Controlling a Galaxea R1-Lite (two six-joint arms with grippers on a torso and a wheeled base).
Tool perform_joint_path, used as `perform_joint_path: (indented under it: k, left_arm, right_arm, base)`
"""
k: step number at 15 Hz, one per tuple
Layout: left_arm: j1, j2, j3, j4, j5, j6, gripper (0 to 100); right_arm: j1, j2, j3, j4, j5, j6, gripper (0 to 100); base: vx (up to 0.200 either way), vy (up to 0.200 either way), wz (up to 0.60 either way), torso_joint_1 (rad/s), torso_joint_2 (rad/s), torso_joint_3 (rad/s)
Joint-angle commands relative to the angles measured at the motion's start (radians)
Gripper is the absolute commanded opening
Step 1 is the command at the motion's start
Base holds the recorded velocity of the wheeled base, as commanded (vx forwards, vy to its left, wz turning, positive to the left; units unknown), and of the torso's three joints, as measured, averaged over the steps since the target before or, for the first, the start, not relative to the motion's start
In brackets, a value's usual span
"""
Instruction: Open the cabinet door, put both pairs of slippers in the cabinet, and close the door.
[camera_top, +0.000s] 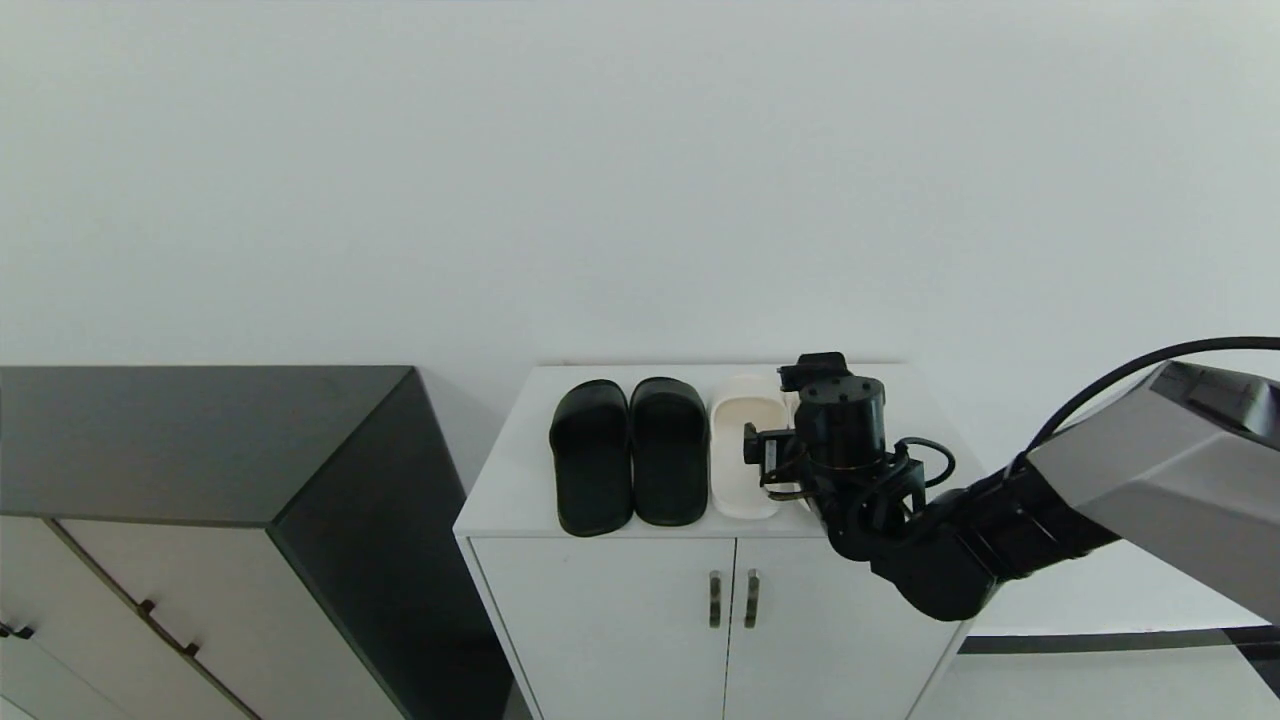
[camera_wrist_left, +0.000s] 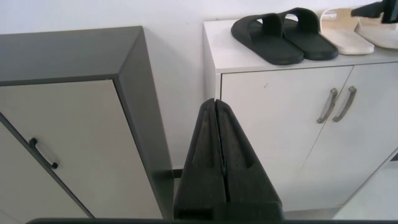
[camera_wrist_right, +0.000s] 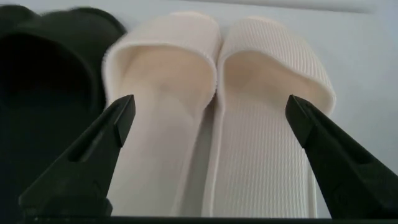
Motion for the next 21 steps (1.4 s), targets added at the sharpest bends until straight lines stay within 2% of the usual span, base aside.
perform_joint_path:
  k: [1,8,11,13,14,17,21]
  left_arm:
    - [0.0,0.0,0.0,0.0,0.0,-0.001,0]
    - [0.0,0.002,0.0,0.0,0.0,-0.001,0]
    - [0.0,0.002,-0.002,0.0,0.001,-0.007,0]
    - [0.0,0.0,-0.002,0.0,0.001,-0.007,0]
    - [-0.002,0.002,0.0,0.0,0.001,-0.007,0]
    - [-0.002,0.002,0.0,0.0,0.001,-0.007,0]
    - [0.0,0.002,0.0,0.0,0.001,-0.007,0]
  right_arm:
    - [-0.024,0.057,-0.073,0.027,0.005,0.006,100]
    - [-0.05,0.113,-0.233,0.134,0.033,0.009,100]
    - [-0.064,0.139,-0.319,0.232,0.088,0.084,100]
    - [-0.073,0.166,-0.351,0.238,0.086,0.084,100]
    - [-0.081,0.182,-0.369,0.238,0.086,0.084,0]
    - [-0.098,0.223,-0.42,0.24,0.085,0.081,0]
    - [-0.099,0.203,-0.415,0.237,0.079,0.076,0]
  base:
    - [0.0,0.0,0.0,0.0,0.0,0.0]
    - [0.0,0.0,0.0,0.0,0.0,0.0]
    - [0.0,0.0,0.0,0.0,0.0,0.0]
    - [0.0,0.0,0.0,0.0,0.0,0.0]
    - [0.0,0.0,0.0,0.0,0.0,0.0]
    - [0.0,0.0,0.0,0.0,0.0,0.0]
    - [0.0,0.0,0.0,0.0,0.0,0.0]
